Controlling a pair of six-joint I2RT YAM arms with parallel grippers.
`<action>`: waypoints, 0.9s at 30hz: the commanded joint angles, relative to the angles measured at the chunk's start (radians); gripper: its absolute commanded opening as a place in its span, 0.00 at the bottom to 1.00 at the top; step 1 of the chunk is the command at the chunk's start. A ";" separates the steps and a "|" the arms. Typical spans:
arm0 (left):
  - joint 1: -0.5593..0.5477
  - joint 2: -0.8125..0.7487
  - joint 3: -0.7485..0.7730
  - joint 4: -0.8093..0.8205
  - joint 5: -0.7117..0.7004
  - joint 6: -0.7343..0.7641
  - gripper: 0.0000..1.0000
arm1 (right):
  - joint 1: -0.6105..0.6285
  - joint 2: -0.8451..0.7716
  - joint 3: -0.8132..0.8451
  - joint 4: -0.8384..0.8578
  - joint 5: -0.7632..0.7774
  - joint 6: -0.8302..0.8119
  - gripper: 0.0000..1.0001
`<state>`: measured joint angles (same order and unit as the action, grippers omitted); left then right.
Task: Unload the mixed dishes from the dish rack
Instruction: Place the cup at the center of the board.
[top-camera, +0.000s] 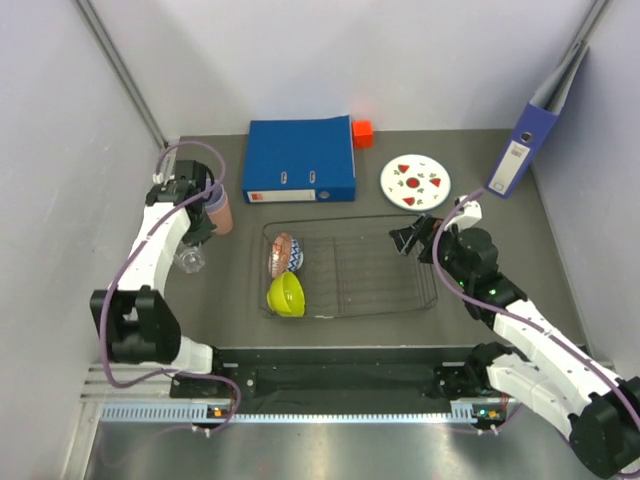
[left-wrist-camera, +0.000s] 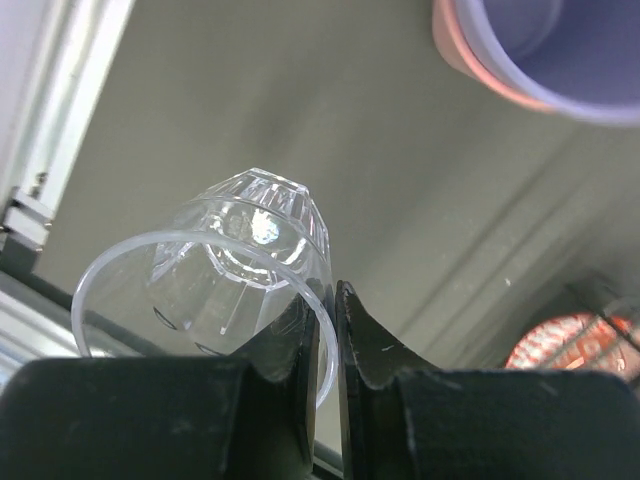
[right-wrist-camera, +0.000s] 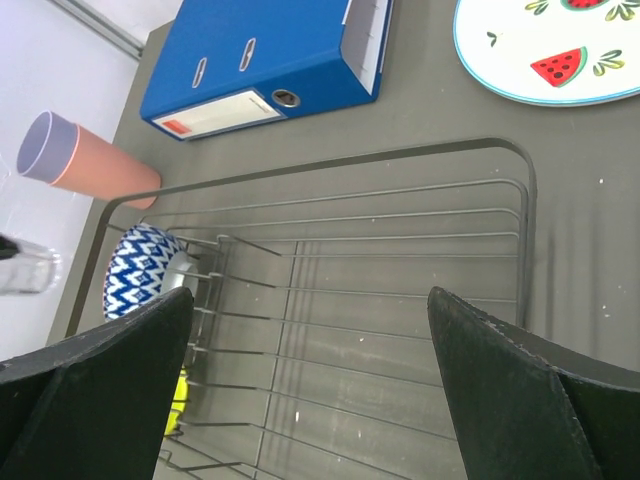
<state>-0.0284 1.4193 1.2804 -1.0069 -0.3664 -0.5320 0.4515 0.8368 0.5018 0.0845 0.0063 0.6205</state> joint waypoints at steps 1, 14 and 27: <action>0.082 0.053 0.019 0.116 0.069 0.012 0.00 | 0.006 -0.044 0.006 0.024 0.021 -0.019 1.00; 0.193 0.263 0.077 0.232 0.149 -0.022 0.00 | 0.007 -0.070 -0.003 0.000 0.043 -0.027 1.00; 0.194 0.270 0.040 0.257 0.138 -0.006 0.27 | 0.007 -0.050 0.003 -0.017 0.044 -0.034 1.00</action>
<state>0.1577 1.7233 1.3148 -0.7879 -0.2173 -0.5438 0.4515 0.7837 0.4973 0.0425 0.0406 0.6022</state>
